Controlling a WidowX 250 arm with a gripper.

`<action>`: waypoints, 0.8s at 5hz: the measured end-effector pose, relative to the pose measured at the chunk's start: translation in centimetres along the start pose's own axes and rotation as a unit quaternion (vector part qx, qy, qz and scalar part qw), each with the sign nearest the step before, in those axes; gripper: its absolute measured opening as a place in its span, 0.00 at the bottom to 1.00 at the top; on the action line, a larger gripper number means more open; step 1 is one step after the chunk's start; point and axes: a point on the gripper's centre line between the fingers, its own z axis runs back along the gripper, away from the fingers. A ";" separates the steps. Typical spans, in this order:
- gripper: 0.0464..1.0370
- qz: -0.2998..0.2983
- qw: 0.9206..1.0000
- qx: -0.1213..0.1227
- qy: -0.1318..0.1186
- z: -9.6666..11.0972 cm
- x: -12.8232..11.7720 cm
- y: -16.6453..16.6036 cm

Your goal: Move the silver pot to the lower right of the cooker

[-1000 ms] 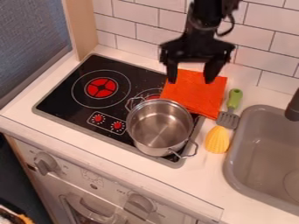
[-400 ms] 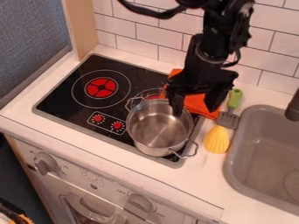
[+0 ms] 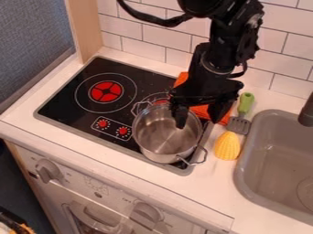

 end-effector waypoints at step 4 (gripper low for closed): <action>0.62 -0.005 1.000 0.030 0.001 -2.8 0.2 -0.3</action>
